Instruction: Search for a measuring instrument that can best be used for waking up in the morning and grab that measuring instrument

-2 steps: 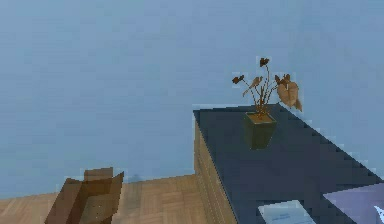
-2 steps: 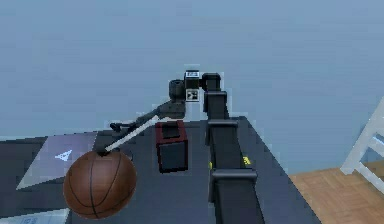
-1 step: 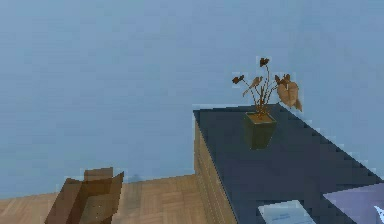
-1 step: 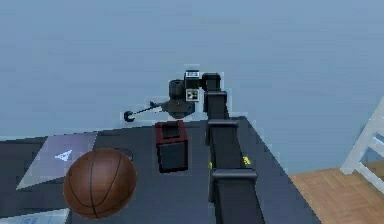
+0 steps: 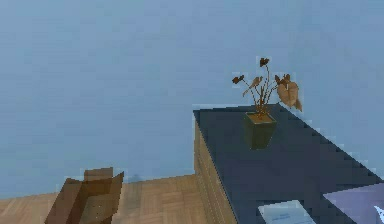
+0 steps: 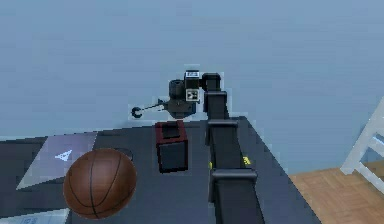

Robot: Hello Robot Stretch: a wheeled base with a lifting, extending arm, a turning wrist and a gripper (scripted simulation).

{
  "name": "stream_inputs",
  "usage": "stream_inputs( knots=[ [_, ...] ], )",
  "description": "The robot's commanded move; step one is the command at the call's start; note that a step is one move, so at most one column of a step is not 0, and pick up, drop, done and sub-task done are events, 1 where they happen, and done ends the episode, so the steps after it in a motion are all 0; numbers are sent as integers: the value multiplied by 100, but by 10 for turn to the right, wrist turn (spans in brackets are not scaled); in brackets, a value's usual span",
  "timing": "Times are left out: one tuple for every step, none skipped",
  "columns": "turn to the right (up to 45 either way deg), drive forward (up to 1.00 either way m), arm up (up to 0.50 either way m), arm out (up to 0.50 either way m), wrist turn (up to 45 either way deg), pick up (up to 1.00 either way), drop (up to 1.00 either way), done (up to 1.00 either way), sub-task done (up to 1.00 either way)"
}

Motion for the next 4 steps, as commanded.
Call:
stream_inputs(
  knots=[
    [0, 0, -30, 0, 0, 0, 0, 0, 0],
    [0, 0, 0, 0, 0, 100, 0, 0, 0],
    [0, 0, 10, 0, 0, 0, 0, 0, 0],
    [0, 0, 0, 0, 0, 0, 0, 100, 0]
  ],
)
